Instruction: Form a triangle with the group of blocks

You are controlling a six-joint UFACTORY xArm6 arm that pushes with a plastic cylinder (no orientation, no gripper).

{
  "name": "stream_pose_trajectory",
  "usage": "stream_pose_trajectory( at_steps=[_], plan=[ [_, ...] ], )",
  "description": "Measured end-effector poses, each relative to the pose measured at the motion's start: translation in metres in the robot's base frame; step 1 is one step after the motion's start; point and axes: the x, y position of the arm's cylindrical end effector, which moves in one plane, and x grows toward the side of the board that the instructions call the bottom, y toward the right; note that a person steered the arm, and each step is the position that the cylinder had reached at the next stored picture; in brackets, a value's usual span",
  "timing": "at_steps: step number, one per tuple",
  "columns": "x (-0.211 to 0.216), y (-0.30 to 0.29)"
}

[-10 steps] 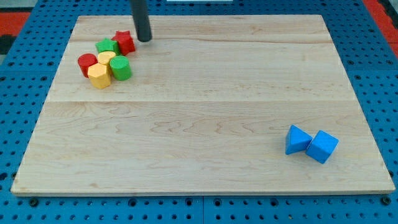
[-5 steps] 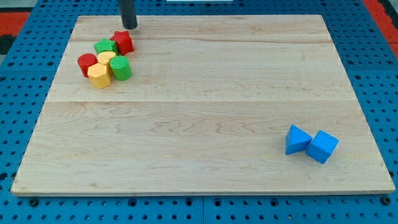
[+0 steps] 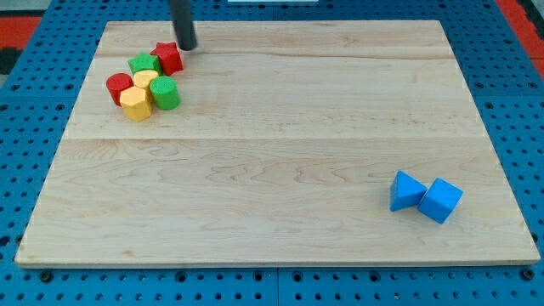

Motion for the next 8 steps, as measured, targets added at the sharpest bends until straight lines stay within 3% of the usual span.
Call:
stream_pose_trajectory(
  at_steps=[1, 2, 3, 6, 8],
  plan=[
    [0.023, 0.012],
    [-0.007, -0.019],
    [-0.007, -0.087],
    [0.051, -0.077],
    [0.083, -0.028]
  ],
)
